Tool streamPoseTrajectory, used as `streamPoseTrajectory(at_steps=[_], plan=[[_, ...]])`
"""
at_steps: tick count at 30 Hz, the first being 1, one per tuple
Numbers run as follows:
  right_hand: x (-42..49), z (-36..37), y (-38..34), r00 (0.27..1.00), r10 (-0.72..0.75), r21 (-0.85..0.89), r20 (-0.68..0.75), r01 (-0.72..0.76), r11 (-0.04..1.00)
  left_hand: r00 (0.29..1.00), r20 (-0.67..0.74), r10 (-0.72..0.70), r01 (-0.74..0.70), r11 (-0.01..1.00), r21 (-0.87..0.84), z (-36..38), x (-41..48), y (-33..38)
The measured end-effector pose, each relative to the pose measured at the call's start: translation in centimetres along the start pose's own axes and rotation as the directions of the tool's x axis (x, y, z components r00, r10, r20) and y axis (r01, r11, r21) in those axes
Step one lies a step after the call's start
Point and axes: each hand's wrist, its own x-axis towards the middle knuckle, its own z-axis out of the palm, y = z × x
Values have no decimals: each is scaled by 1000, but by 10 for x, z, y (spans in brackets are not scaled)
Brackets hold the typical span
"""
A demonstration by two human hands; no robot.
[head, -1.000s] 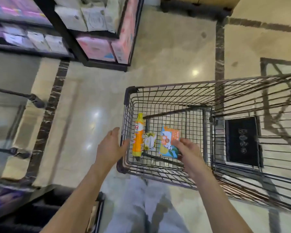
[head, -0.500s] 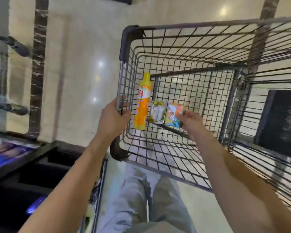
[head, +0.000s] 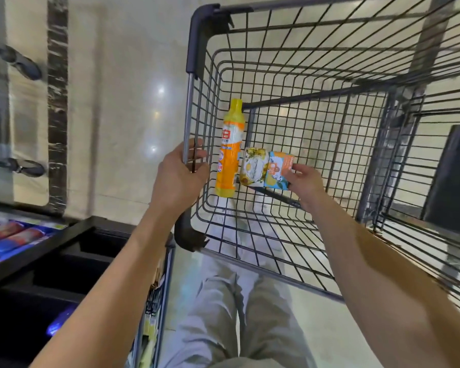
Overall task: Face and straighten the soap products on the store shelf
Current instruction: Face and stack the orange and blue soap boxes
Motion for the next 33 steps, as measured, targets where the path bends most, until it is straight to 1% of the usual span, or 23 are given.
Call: streamPoseTrajectory(at_steps=[2,3,5,6,7,9,11,12,13,15,17,19,21,23,24,25,27,29,30,32,33], plan=[[-9,-5,-3,1000,-17,-52,16,18,999,1000,0,13,-13,999,31,-1,-2,6],[-17,-8,-7,999,-36,-111,26,38,993,1000,-5,20,-20,998,54,-2,-4,9],[-38,-15,-16,990,-136,-286,33,140,948,999,-18,44,-41,993,108,-5,-10,16],[-52,-18,-22,976,-211,-393,46,212,895,998,-19,59,-56,988,142,-6,-15,19],[-71,-20,-32,954,-290,-505,75,287,814,997,-17,74,-70,981,180,-9,-20,22],[-110,-22,-49,880,-437,-687,184,434,584,994,-7,109,-103,958,269,-17,-35,27],[-150,-22,-65,782,-545,-782,302,530,328,988,4,154,-145,924,354,-32,-55,29],[-168,-22,-72,718,-592,-804,365,564,189,985,-4,174,-159,906,392,-41,-68,30],[-186,-21,-80,654,-631,-806,418,587,76,982,-28,187,-158,892,424,-52,-82,30],[-215,-18,-94,531,-675,-770,512,633,-86,975,-106,196,-131,888,442,-74,-114,28],[-242,-13,-112,404,-676,-718,617,639,-274,959,-195,206,-106,898,427,-94,-149,26],[-271,-6,-126,291,-629,-641,721,626,-444,930,-299,211,-73,907,414,-107,-186,22],[-300,2,-136,141,-576,-524,805,623,-580,886,-418,202,-14,912,410,-116,-222,16],[-330,13,-139,-6,-488,-383,873,612,-692,827,-527,196,41,914,403,-120,-259,4],[-342,19,-138,-79,-440,-310,895,598,-739,793,-579,186,75,915,397,-118,-279,-3],[-356,26,-135,-130,-388,-243,912,590,-770,762,-626,167,108,920,378,-114,-299,-12],[-386,39,-120,-206,-277,-117,938,565,-817,698,-709,102,173,937,304,-102,-342,-33],[-416,52,-97,-302,-164,21,939,527,-850,627,-779,11,251,944,216,-86,-385,-55],[-430,59,-82,-340,-108,86,934,509,-856,602,-797,-46,295,940,169,-78,-407,-67],[-462,69,-48,-384,-7,192,923,478,-857,551,-819,-161,371,926,67,-61,-450,-90],[-476,74,-29,-402,45,244,914,458,-855,511,-834,-206,396,918,16,-52,-470,-103]])
